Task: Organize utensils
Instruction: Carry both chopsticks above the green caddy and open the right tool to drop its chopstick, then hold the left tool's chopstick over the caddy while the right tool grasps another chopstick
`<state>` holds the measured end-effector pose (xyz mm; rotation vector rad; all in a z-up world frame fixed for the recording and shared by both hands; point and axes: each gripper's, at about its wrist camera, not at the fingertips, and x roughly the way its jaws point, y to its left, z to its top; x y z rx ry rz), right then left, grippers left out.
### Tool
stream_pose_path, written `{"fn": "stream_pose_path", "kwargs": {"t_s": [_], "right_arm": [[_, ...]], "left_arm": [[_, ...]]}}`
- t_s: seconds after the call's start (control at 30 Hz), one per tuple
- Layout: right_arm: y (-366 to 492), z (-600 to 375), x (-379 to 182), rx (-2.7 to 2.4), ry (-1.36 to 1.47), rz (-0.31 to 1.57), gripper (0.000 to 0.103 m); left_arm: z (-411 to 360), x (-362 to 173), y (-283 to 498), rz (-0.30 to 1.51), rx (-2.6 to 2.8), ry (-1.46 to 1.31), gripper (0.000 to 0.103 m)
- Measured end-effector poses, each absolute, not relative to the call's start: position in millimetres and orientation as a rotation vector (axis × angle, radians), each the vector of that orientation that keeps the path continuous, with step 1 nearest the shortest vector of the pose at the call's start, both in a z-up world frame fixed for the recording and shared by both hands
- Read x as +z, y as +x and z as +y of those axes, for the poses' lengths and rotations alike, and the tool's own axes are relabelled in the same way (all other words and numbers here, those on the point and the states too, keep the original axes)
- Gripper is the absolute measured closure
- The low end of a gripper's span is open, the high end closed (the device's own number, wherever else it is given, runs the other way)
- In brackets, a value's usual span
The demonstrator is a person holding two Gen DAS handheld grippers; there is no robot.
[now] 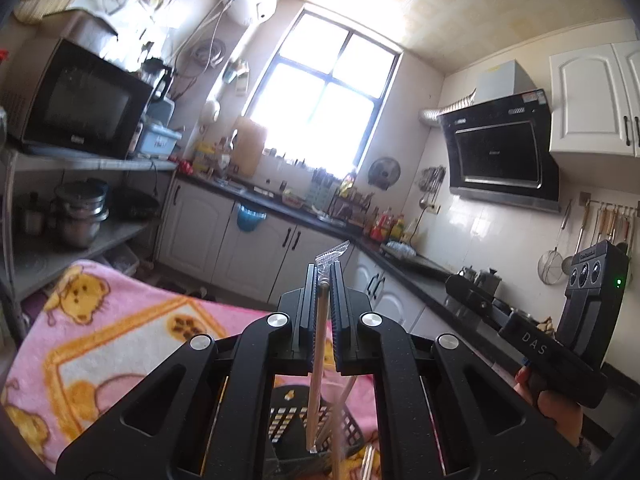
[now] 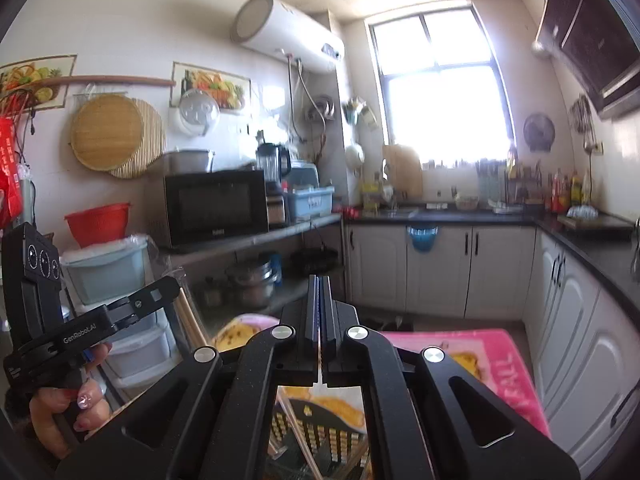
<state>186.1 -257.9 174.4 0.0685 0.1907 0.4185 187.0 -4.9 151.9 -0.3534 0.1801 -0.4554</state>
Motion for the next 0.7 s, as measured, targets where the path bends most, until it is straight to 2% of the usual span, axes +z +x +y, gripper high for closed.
{"fn": "stream_pose_path", "kwargs": {"t_s": [0.4, 0.43, 0.5, 0.53, 0.7], "right_arm": [[197, -236, 76, 0.559, -0.010, 0.552, 0.100], [196, -233, 70, 0.569, -0.017, 0.575, 0.098], [190, -229, 50, 0.614, -0.035, 0.648, 0.075], [186, -225, 39, 0.620, -0.050, 0.674, 0.070], [168, -211, -4, 0.649, -0.164, 0.779, 0.069]], "left_arm": [[-6, 117, 211, 0.271, -0.408, -0.337, 0.100], [-6, 115, 212, 0.279, -0.408, -0.336, 0.100], [-7, 111, 214, 0.291, -0.402, -0.329, 0.100], [-8, 109, 216, 0.297, -0.402, -0.328, 0.100], [-12, 100, 221, 0.320, -0.400, -0.333, 0.100]]}}
